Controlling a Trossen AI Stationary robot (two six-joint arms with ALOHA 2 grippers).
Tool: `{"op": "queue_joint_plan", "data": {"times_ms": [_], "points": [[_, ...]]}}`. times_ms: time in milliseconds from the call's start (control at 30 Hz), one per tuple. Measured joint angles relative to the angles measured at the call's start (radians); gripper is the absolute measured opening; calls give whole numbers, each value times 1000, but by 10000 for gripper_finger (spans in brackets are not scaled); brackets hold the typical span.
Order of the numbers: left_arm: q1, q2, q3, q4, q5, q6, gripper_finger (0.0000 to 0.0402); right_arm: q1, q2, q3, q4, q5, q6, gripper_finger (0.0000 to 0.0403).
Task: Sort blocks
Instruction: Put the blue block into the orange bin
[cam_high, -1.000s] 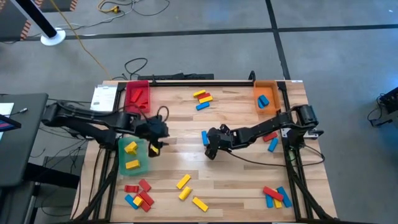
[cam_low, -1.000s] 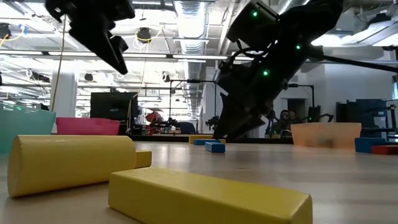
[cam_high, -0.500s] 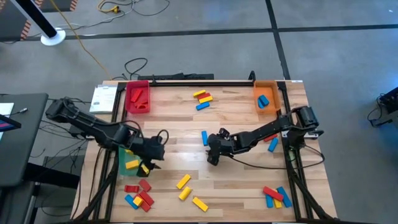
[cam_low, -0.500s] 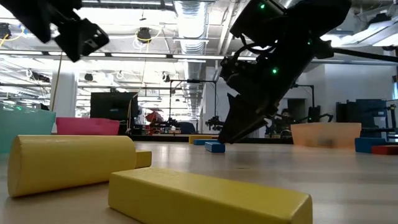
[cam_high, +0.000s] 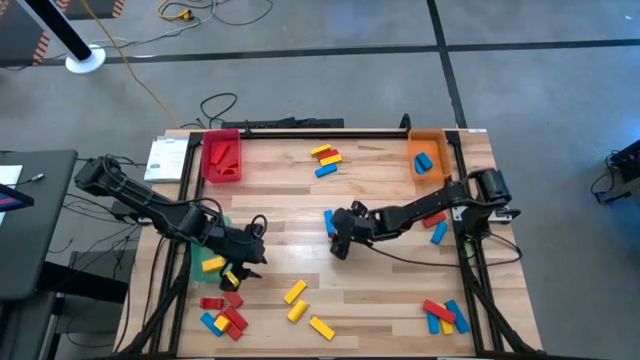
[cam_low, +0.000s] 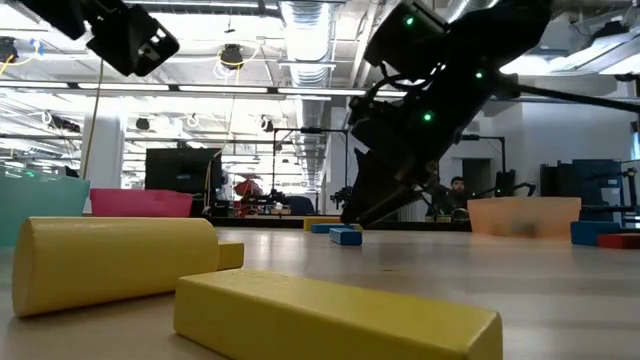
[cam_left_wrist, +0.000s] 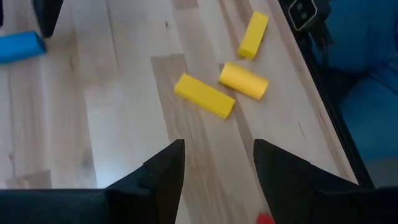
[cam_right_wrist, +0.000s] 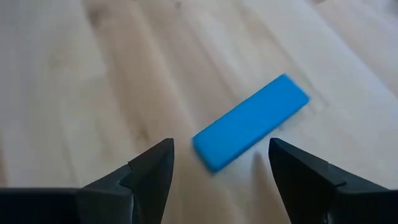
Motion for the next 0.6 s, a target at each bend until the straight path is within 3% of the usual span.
{"op": "queue_joint_plan", "data": {"times_ms": [400,600], "points": [[0,0,0,8,-98,24,187,-58,0,0,38,-22,12,276],[1,0,0,10,-204,58,187,-53,0,0,43,-24,19,276]]}}
